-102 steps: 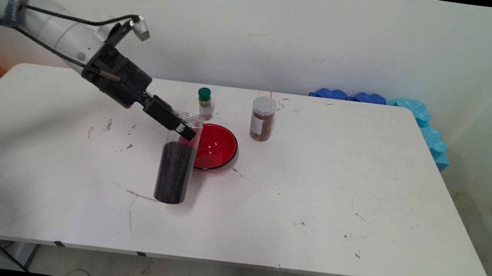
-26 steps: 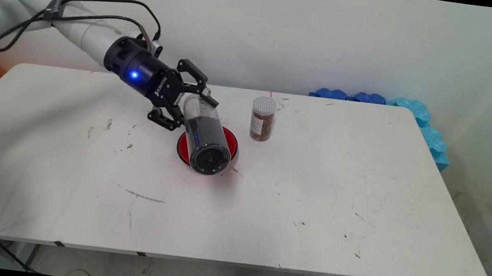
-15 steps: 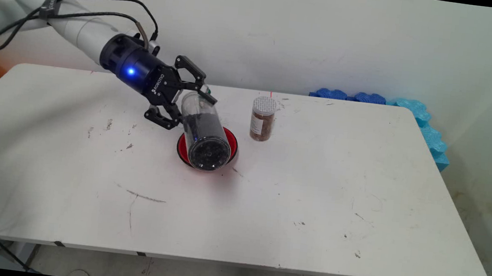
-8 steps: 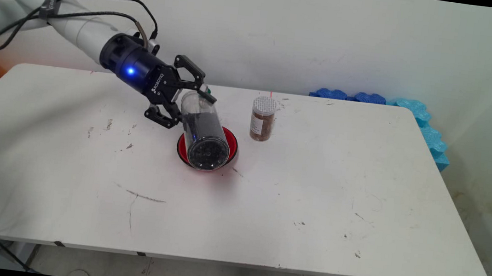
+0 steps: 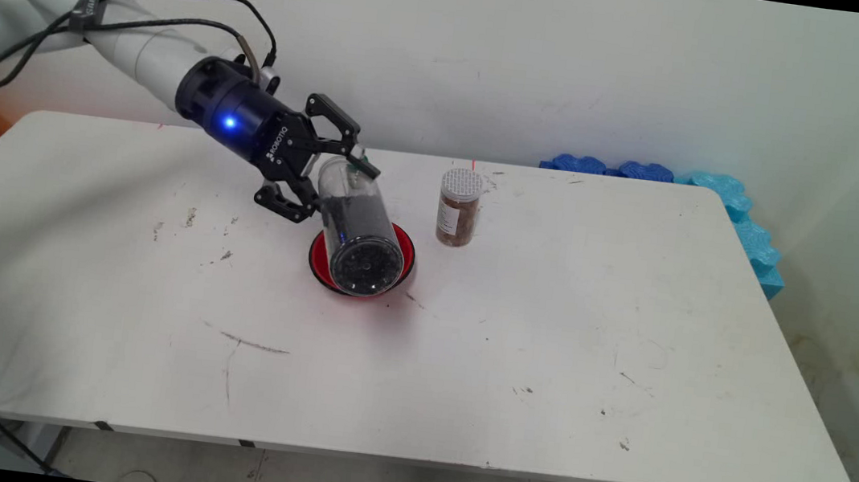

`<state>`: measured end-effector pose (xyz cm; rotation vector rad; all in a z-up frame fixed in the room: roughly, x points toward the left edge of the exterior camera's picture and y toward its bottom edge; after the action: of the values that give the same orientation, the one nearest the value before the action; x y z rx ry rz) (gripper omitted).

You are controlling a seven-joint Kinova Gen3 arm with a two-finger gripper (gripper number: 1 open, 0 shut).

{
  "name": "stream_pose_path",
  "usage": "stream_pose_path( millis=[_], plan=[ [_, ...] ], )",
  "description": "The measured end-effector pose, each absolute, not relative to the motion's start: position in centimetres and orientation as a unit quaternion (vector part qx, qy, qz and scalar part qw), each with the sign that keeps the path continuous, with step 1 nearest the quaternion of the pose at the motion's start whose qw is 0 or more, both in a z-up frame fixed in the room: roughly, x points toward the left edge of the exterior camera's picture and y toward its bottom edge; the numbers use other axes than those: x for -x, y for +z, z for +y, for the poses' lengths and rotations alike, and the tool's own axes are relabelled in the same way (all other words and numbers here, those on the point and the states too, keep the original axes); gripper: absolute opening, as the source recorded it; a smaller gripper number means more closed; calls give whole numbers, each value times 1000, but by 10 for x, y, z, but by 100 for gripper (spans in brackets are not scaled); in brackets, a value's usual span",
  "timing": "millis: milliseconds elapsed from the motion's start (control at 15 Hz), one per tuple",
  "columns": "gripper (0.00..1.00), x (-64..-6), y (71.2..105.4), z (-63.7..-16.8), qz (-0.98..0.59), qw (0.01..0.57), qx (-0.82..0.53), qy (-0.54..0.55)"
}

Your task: Pour the black seasoning powder in the red bowl

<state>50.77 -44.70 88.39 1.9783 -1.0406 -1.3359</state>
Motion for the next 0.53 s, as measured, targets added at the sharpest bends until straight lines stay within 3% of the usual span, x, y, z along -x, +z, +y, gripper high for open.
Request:
stream_pose_path(
  millis=[533],
  plan=[
    [0, -506, 885, -449, -381, 267, -730, -501]
  ],
)
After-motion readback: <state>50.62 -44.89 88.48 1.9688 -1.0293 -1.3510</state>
